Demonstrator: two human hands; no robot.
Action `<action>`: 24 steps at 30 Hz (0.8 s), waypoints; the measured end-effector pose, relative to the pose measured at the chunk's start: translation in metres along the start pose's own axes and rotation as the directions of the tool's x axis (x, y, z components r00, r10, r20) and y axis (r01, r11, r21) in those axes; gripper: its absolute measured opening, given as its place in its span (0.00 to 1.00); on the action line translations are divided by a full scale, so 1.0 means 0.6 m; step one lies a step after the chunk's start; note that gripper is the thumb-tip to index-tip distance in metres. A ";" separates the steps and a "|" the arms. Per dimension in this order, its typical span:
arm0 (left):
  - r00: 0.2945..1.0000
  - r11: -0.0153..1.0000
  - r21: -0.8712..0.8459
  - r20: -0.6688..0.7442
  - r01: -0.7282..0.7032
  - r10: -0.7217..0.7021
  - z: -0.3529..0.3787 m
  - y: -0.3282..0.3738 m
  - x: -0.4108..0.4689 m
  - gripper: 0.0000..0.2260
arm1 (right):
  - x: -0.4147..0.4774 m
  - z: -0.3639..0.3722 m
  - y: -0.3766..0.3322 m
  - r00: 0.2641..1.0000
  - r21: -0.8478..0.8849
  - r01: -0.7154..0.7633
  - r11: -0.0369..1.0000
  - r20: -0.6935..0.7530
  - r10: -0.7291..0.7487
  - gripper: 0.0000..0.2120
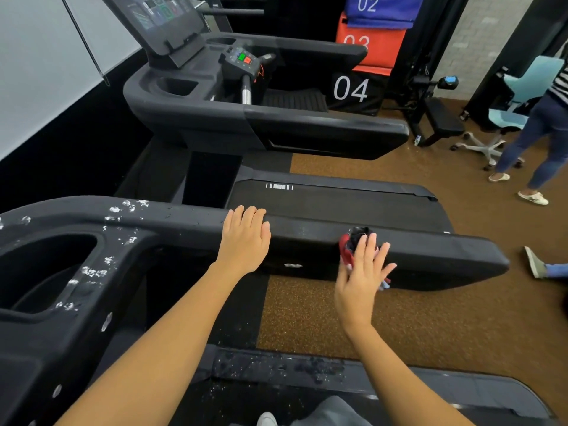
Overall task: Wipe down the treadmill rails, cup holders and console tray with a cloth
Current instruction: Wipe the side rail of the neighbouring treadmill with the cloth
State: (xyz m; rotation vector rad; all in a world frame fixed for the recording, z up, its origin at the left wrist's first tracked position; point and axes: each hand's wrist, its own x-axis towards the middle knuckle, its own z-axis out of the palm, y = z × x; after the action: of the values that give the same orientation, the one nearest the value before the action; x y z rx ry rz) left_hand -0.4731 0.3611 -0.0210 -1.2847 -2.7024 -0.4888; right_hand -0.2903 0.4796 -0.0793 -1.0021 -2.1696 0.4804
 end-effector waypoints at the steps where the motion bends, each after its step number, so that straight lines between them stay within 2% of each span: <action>1: 1.000 1.000 -0.001 -0.003 -0.002 0.002 0.001 0.000 0.000 0.21 | -0.003 0.010 -0.018 0.999 0.009 0.024 1.000 0.024 -0.024 0.33; 4: 1.000 1.000 0.002 0.006 0.001 -0.001 0.002 -0.001 0.001 0.20 | -0.016 0.035 -0.062 0.959 -0.064 0.251 0.966 0.152 -0.239 0.30; 8: 1.000 1.000 0.011 0.028 -0.002 0.001 0.002 -0.004 0.005 0.17 | -0.004 0.032 -0.050 0.934 -0.118 0.337 0.934 0.167 -0.316 0.27; 13: 1.000 1.000 -0.001 0.012 -0.009 0.009 -0.001 -0.003 0.001 0.23 | 0.020 -0.004 0.004 0.989 0.024 0.124 0.992 0.076 -0.126 0.27; 17: 1.000 1.000 -0.006 0.024 -0.003 0.003 -0.002 -0.002 -0.002 0.25 | 0.039 -0.043 0.043 1.000 0.059 0.018 0.998 -0.014 -0.017 0.27; 19: 0.999 1.000 -0.025 0.044 0.017 -0.016 -0.003 -0.002 0.001 0.24 | 0.044 -0.059 0.053 1.000 0.119 -0.025 0.993 -0.015 0.027 0.27; 22: 0.988 0.990 -0.065 0.100 0.123 -0.116 -0.011 0.011 0.007 0.20 | 0.047 -0.085 0.033 0.980 0.358 -0.198 0.912 0.074 0.183 0.21; 24: 0.988 0.981 -0.126 0.055 0.149 -0.143 -0.020 0.038 -0.001 0.19 | 0.052 -0.105 0.000 0.967 0.521 -0.255 0.814 0.129 0.221 0.11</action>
State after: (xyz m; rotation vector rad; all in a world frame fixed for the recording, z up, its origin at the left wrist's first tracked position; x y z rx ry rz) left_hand -0.4558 0.3702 -0.0046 -1.1436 -2.8593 -0.6694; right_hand -0.2594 0.5065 -0.0223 -0.9426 -1.7983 1.1800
